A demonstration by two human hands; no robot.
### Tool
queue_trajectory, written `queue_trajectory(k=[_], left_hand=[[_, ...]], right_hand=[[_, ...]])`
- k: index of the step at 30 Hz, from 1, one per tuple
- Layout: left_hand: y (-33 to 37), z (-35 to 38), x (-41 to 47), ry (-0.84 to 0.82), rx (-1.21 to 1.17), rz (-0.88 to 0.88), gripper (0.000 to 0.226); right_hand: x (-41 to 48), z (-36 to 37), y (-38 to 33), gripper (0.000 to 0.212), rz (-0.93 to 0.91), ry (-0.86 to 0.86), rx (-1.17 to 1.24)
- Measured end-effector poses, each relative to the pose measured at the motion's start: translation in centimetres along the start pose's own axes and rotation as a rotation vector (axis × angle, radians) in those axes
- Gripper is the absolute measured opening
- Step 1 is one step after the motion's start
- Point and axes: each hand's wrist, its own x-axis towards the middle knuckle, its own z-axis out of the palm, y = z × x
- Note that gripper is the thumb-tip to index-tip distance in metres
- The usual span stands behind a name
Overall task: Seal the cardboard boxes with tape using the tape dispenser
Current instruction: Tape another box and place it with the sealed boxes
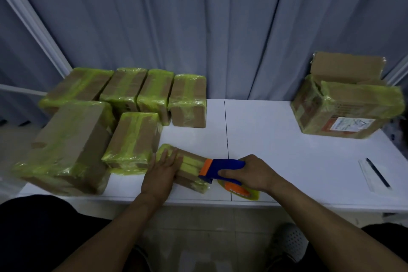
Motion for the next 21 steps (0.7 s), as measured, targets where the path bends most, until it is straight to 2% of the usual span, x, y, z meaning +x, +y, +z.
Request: queue_trajectory(k=[3,5,9,21], left_hand=[[1.1,-0.1,-0.1,-0.036,-0.22,0.137,0.079],[2.1,-0.4,-0.1,-0.101,-0.298,0.157,0.076],[2.7,-0.1,0.2,-0.128,-0.276,0.075,0.082],[3.5,-0.8,0.7,-0.194,-0.286,0.059,0.076]], right_hand=[[0.6,0.1,-0.1,0.056,0.015,0.007,-0.013],[0.7,0.2,0.1,0.057,0.014,-0.002,-0.016],[0.1,-0.3,0.3,0.054,0.015,-0.044,-0.031],[-2.7,-3.2,1.7,0.049,0.055,-0.051,0.024]])
